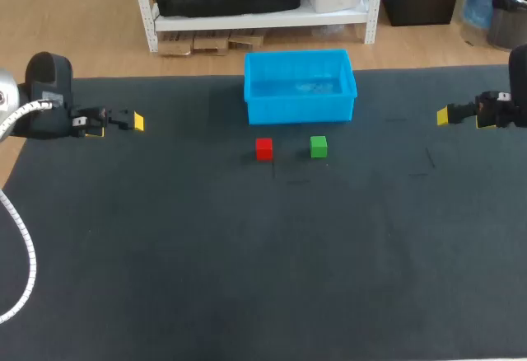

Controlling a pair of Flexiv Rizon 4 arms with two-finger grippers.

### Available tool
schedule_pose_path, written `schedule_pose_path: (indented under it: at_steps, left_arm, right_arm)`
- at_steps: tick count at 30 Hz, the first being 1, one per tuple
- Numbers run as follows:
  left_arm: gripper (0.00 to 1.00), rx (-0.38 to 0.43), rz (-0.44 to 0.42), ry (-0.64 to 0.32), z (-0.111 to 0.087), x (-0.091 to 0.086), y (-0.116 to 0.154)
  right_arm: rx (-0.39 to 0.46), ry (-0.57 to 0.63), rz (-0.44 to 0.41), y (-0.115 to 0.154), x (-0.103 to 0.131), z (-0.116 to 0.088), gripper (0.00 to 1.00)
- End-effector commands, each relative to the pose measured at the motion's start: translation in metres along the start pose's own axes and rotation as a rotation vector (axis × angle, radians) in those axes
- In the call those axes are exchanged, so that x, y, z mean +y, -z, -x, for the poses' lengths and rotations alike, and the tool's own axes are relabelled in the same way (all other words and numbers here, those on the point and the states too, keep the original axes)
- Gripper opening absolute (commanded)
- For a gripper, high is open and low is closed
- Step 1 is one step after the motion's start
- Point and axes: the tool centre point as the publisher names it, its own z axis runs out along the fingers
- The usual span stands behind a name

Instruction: Use the left arm to pick the red cube and place it into the blue plastic box first, then use the right arm to grasp the green cube and put it into the same blue plastic box after the first action is fully finished.

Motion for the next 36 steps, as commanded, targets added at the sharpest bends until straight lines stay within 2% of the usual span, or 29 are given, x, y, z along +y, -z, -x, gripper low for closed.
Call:
schedule_pose_path:
  at_steps: [1,26,30,36]
  left_arm:
    - [1.0,0.0,0.0,0.0,0.0,0.0,0.0]
    - [1.0,0.0,0.0,0.0,0.0,0.0,0.0]
    - [1.0,0.023,0.001,-0.041,0.016,-0.012,-0.015]
    - [1.0,0.03,-0.028,-0.053,0.036,-0.038,-0.05]
  right_arm:
    - [0.002,0.001,0.001,0.0,0.0,0.0,1.0]
    - [0.002,0.001,0.001,0.0,0.0,0.0,1.0]
    - [0.002,0.001,0.001,0.0,0.0,0.0,1.0]
    - [0.002,0.001,0.001,0.0,0.0,0.0,1.0]
